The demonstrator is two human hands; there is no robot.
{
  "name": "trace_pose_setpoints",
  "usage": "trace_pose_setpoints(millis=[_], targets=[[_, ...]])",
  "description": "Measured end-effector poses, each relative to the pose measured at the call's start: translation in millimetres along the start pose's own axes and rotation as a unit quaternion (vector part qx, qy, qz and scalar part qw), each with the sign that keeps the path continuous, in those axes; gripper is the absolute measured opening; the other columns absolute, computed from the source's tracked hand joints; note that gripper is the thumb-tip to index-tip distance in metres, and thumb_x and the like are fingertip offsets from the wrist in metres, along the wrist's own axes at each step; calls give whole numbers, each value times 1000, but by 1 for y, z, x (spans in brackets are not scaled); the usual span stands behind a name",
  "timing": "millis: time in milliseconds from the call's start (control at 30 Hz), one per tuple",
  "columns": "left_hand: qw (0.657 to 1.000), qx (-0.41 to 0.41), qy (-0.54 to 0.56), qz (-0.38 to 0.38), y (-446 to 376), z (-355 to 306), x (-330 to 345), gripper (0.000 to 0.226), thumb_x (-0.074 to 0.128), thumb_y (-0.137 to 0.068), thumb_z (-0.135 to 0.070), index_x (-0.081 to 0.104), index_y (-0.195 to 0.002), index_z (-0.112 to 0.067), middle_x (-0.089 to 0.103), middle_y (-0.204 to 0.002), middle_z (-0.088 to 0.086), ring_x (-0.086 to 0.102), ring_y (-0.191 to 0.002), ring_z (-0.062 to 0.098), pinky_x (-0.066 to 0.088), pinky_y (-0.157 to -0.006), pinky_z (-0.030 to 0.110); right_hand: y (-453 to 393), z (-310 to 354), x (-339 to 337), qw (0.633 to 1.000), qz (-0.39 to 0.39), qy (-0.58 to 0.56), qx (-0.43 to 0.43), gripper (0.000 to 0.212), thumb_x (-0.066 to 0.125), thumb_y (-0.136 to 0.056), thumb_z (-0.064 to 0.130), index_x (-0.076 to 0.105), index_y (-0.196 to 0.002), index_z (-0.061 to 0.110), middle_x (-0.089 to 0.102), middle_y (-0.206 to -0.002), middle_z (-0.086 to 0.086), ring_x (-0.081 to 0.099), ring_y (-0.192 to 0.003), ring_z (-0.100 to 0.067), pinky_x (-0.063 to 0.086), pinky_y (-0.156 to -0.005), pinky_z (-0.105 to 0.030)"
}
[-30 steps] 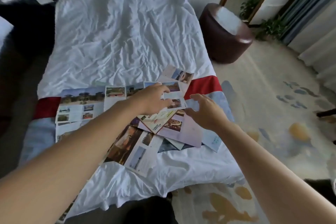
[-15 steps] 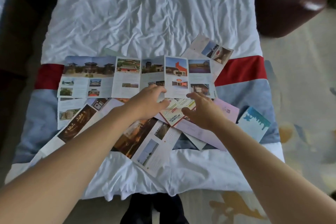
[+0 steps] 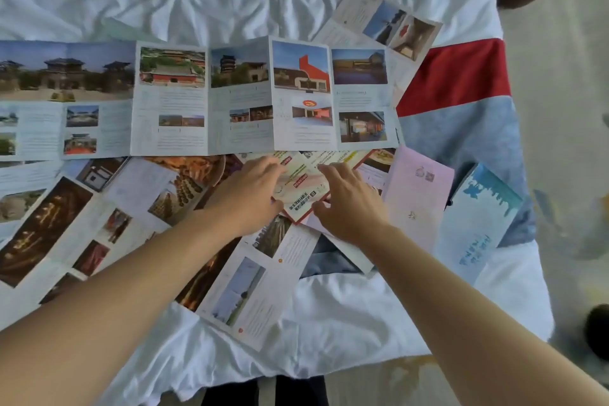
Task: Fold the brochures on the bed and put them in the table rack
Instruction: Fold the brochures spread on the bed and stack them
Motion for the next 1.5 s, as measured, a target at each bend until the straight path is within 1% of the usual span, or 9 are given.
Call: trace_pose_setpoints(millis=[167, 400, 700, 867, 1000, 1133, 1333, 1433, 1500], targets=[[995, 17, -103, -3, 4, -4, 34, 85, 71, -84, -19, 20, -153, -22, -3, -165, 4, 16, -150, 31, 24, -119, 47, 3, -10, 28, 1000, -12, -6, -21, 78, 71, -84, 38, 30, -149, 28, 32, -155, -2, 32, -142, -26, 41, -109, -48], [993, 59, -102, -25, 18, -9, 61, 76, 66, -89, -26, 24, -153, -20, 8, -164, 7, 24, -146, 26, 21, -120, 38, 7, -7, 47, 995, -26, 87, -41, 106, 73, -73, 64, 15, -154, 26, 20, -160, -7, 17, -149, -32, 20, -119, -55], [993, 82, -73, -53, 33, -6, 67, 65, 68, -86, -26, 40, -145, -21, 36, -153, 3, 28, -145, 22, 7, -117, 34, 15, 0, 58, 986, -33, 159, -35, 56, 60, -92, 31, 43, -143, 18, 45, -145, -4, 43, -132, -29, 20, -117, -55], [987, 56, -152, -8, 29, 3, 70, 93, 53, -90, -61, 3, -157, -20, -11, -166, 9, -18, -151, 29, -14, -117, 48, 36, 4, 67, 988, -43, 132, -66, 54, 65, -87, 43, 49, -133, 19, 57, -127, -2, 54, -119, -27, 22, -120, -51], [991, -53, -120, 15, 30, 0, 70, 121, 47, -74, -86, -18, -155, -24, -31, -159, 12, -25, -147, 36, -5, -115, 65, 40, -1, 71, 993, -31, 107, -33, 80, 65, -83, 60, 36, -147, 20, 33, -154, -11, 30, -142, -32, 21, -120, -53], [984, -170, -1, -61, 29, 0, 61, 117, 76, -76, -54, -1, -156, -18, 1, -165, 16, 7, -151, 37, 18, -121, 55, 38, -5, 76, 995, -11, 99, -17, 92, 63, -82, 67, 24, -153, 22, 16, -163, -12, 12, -150, -33, 13, -122, -55], [957, -220, 127, -138, 25, 4, 49, 51, 68, -85, -43, 48, -126, -20, 56, -121, 2, 54, -109, 20, 52, -87, 36, 39, -4, 78, 1000, 17, -5, 8, 111, 47, -73, 86, 8, -158, 27, -1, -167, -6, -7, -153, -27, 2, -118, -44], [905, -299, 281, -114, 25, 6, 37, 31, 64, -88, -44, 51, -110, -26, 66, -93, -4, 68, -76, 15, 60, -62, 35, 40, -2, 76, 999, 38, -29, 2, 121, 36, -64, 97, -1, -158, 31, -11, -167, -7, -18, -151, -26, -7, -117, -45], [849, -328, 401, -102, 25, 5, 33, 34, 59, -90, -51, 59, -108, -21, 71, -89, -2, 71, -75, 16, 61, -65, 39, 43, 2, 72, 998, 42, -39, -17, 125, 31, -60, 102, -1, -158, 31, -13, -166, -7, -22, -150, -26, -7, -121, -52]])
Point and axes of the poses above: each hand's wrist, its own y-axis away from the middle knuckle, its own x-axis out of the palm, z = x × y, the point moved 1 cm from there along -y, towards the middle knuckle
